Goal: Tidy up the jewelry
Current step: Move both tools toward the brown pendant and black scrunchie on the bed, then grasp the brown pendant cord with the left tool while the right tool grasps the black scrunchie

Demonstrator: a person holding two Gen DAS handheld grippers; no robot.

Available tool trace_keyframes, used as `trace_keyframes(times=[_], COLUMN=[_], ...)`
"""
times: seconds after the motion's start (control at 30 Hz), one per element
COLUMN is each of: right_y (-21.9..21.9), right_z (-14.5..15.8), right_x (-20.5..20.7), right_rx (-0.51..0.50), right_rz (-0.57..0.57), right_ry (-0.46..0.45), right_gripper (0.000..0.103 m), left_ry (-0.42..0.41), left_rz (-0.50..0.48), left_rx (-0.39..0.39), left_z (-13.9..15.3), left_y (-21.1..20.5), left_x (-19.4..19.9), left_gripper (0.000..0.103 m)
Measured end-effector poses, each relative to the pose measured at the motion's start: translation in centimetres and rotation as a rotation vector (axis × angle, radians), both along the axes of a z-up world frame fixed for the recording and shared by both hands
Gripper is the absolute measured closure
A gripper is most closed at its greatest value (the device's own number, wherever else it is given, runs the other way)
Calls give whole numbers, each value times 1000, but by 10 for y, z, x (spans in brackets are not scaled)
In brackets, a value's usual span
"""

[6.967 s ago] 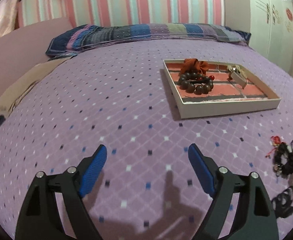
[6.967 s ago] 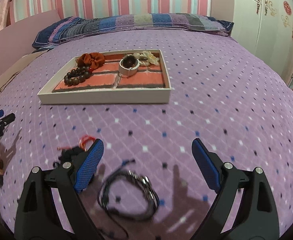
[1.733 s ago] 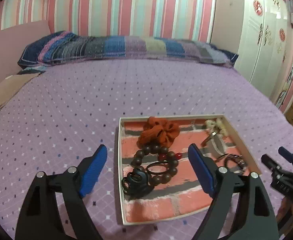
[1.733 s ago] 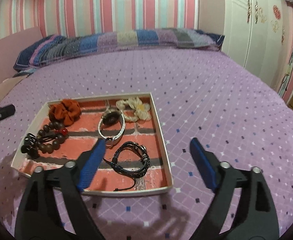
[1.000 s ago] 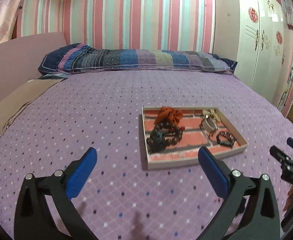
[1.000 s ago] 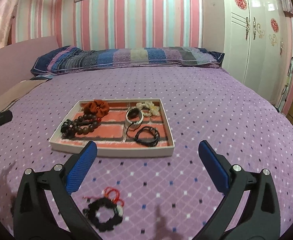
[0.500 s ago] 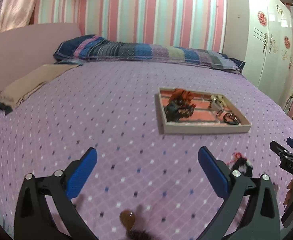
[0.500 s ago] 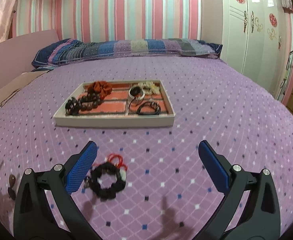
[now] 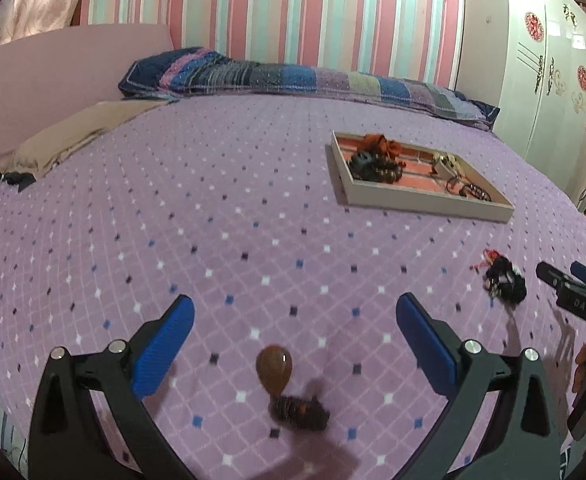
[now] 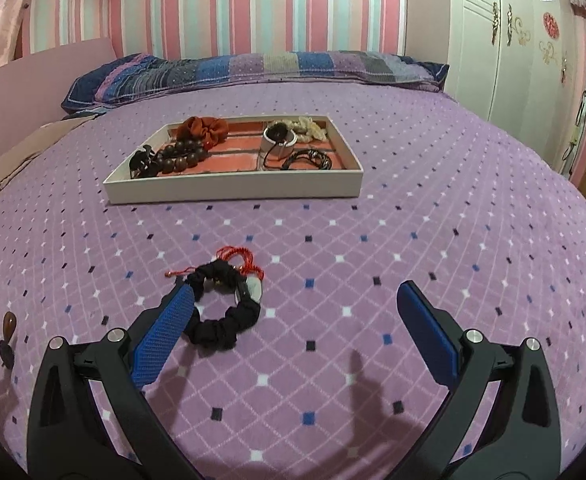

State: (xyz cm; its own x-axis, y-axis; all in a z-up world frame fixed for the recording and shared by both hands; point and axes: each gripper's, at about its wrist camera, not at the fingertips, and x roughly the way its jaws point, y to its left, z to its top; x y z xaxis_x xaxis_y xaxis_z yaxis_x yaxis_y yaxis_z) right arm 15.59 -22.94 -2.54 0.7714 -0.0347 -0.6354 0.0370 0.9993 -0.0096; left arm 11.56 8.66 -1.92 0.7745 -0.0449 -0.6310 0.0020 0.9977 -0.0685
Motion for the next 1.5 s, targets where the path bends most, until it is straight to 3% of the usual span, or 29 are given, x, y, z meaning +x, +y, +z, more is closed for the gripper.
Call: trace_keyframes(times=[0.2, 0.37, 0.53, 0.73, 0.97, 1.03, 1.1, 1.17, 1.27, 1.4, 1.5], right_y=[4, 10, 13, 16, 20, 21, 22, 21, 20, 18, 16], right_z=[-5, -12, -18, -24, -38, -38, -37, -36, -34, -31, -26], right_x=[2, 7, 12, 20, 27, 26, 24, 21, 17, 12, 8], right_rx=[-25, -30, -34, -31, -3, -3, 10, 26, 36, 50, 53], right_rz=[10, 12, 13, 23, 32, 33, 45, 49, 49, 59, 65], right_ry=[-3, 4, 23, 52, 107, 104, 100, 96, 85, 67, 43], right_gripper=[4, 5, 12, 23, 43, 54, 72, 83, 89, 91, 92], left_ry=[68, 105, 139, 141, 135, 135, 136, 138, 139, 134, 135], left_rz=[20, 46, 54, 58, 67, 66, 65, 72, 78, 86, 81], left_rx=[-64, -61, -70, -41, -26, -29, -38, -41, -38, -29, -38], left_z=[-22, -40, -53, -61, -62, -61, -60, -59, -58, -57, -55], left_y=[13, 16, 15, 12, 14, 16, 18, 20, 22, 23, 26], left_x=[-14, -19, -20, -27, -27, -26, -26, -26, -25, -25, -23], left_gripper=[5, 5, 19, 20, 39, 53, 60, 65, 70, 81, 83])
